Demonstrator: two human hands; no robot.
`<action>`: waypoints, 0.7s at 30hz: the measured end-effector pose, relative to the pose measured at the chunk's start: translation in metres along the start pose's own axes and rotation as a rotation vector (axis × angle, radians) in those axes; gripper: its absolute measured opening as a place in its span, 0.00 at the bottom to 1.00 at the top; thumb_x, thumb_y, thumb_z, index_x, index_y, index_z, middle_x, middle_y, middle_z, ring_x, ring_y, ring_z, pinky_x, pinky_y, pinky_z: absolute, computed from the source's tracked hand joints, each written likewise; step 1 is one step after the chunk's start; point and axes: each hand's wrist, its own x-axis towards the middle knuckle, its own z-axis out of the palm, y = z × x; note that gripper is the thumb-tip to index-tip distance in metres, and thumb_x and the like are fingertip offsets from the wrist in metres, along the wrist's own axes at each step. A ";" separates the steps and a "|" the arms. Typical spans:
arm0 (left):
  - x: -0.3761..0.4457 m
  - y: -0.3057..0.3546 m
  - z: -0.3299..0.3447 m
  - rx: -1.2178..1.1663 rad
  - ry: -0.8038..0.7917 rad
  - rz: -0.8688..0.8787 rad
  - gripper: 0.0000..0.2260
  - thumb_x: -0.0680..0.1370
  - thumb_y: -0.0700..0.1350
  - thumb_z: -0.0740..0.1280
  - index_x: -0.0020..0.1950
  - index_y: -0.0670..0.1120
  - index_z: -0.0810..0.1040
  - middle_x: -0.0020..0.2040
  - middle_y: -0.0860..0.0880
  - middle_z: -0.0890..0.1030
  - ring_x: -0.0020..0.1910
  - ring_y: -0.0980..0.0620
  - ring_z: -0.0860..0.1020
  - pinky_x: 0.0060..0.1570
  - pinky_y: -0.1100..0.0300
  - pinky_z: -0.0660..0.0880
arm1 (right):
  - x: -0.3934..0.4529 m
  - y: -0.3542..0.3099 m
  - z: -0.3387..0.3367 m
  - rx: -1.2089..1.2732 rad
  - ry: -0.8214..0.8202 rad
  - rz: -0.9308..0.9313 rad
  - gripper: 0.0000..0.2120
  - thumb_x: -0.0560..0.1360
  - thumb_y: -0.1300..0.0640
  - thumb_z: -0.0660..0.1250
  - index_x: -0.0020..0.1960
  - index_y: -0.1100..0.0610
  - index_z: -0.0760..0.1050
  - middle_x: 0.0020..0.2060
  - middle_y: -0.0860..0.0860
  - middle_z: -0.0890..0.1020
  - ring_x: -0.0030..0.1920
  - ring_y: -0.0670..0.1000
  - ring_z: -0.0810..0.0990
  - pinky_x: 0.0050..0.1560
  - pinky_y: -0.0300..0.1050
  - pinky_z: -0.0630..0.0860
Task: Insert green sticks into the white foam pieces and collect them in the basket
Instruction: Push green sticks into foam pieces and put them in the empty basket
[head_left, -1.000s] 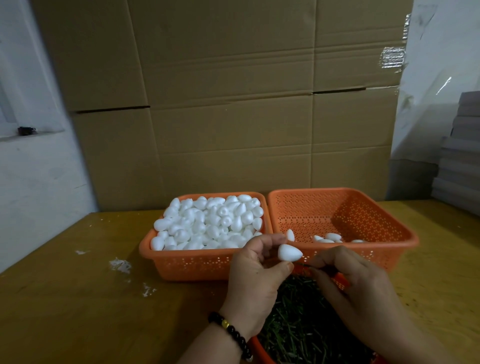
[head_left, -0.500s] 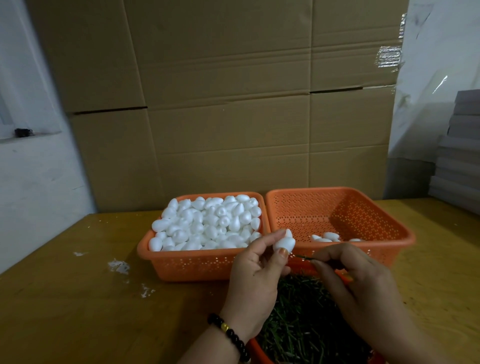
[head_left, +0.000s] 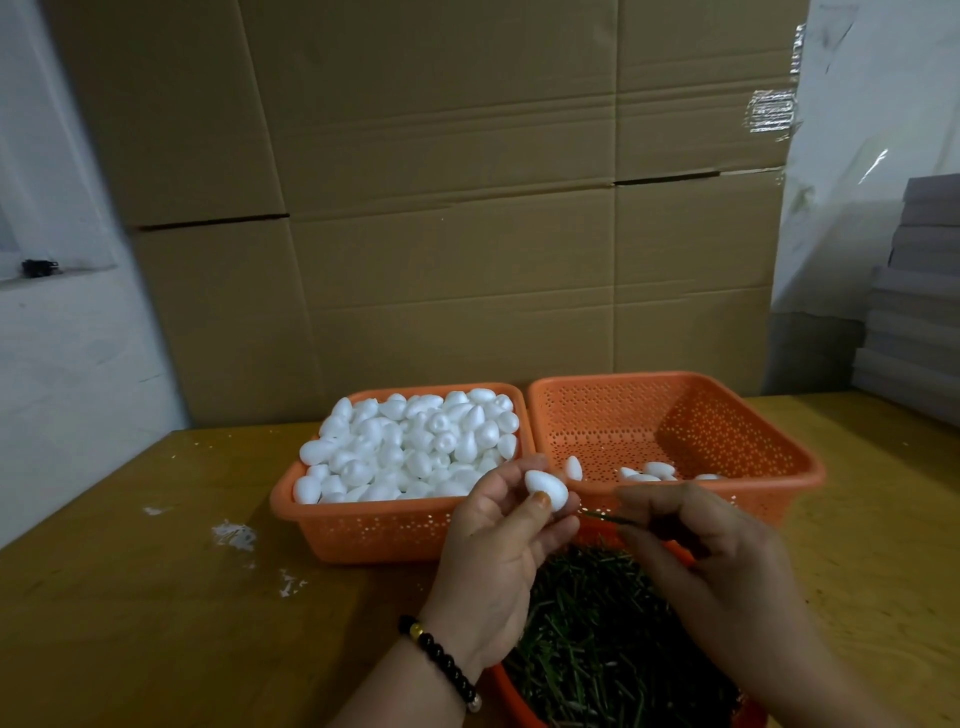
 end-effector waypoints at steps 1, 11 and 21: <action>0.000 0.001 0.000 -0.012 -0.011 -0.012 0.11 0.76 0.35 0.64 0.57 0.42 0.78 0.52 0.41 0.83 0.48 0.48 0.82 0.46 0.57 0.80 | 0.001 -0.001 0.000 0.004 -0.002 0.005 0.20 0.68 0.59 0.71 0.55 0.41 0.77 0.48 0.35 0.81 0.46 0.38 0.82 0.46 0.29 0.75; -0.002 0.009 0.000 -0.186 -0.102 -0.168 0.11 0.73 0.41 0.69 0.53 0.39 0.79 0.50 0.40 0.82 0.40 0.51 0.81 0.38 0.59 0.79 | -0.002 -0.001 0.002 -0.121 0.042 -0.050 0.07 0.69 0.59 0.71 0.47 0.53 0.82 0.45 0.43 0.83 0.48 0.37 0.80 0.50 0.28 0.73; -0.004 0.010 0.002 -0.180 -0.091 -0.238 0.11 0.71 0.40 0.70 0.51 0.38 0.77 0.42 0.43 0.82 0.37 0.52 0.80 0.36 0.60 0.79 | -0.002 -0.003 0.004 -0.296 0.062 -0.096 0.04 0.67 0.61 0.71 0.41 0.61 0.82 0.40 0.49 0.81 0.44 0.39 0.77 0.50 0.24 0.70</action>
